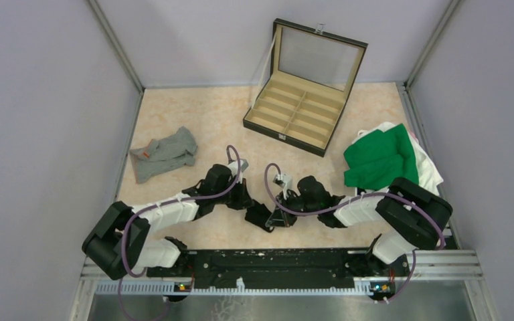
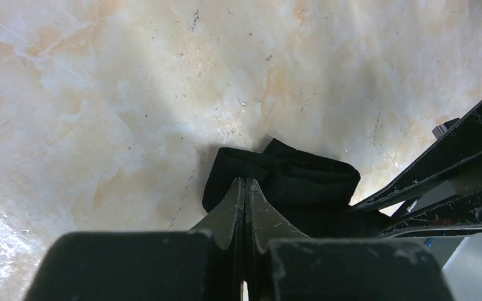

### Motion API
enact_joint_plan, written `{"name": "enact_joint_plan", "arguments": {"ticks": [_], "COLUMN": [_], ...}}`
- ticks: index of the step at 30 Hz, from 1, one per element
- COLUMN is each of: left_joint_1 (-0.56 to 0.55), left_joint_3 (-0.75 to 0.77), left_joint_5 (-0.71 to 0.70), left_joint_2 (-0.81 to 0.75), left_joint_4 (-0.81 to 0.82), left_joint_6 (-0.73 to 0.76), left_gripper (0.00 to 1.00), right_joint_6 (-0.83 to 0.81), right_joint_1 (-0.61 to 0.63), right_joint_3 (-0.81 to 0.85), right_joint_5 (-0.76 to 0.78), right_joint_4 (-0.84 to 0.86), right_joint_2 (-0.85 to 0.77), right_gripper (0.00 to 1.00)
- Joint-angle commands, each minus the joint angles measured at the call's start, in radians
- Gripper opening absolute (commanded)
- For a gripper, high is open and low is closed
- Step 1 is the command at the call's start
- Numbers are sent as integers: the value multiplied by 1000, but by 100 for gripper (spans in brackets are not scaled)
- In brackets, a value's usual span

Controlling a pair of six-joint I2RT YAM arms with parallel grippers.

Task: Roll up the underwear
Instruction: Roll the underwear to the center of the board.

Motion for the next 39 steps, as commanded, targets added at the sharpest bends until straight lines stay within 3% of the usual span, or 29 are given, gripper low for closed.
{"name": "enact_joint_plan", "arguments": {"ticks": [1, 8, 24, 31, 39], "left_joint_1": [0, 0, -21, -109, -125], "left_joint_3": [39, 58, -9, -22, -66], "left_joint_5": [-48, -79, 135, 78, 23], "left_joint_2": [-49, -141, -201, -179, -174], "left_joint_4": [12, 6, 104, 102, 107], "left_joint_6": [-2, -14, 46, 62, 56], "left_gripper": [0, 0, 0, 0, 0], "right_joint_6": [55, 97, 214, 221, 224], "right_joint_1": [-34, -66, -105, -105, -105], "right_joint_3": [-34, -28, 54, 79, 86], "right_joint_5": [18, 64, 154, 183, 201], "right_joint_4": [-20, -79, -269, -316, -338], "right_joint_2": [29, 39, 111, 109, 103], "right_gripper": [0, 0, 0, 0, 0]}}
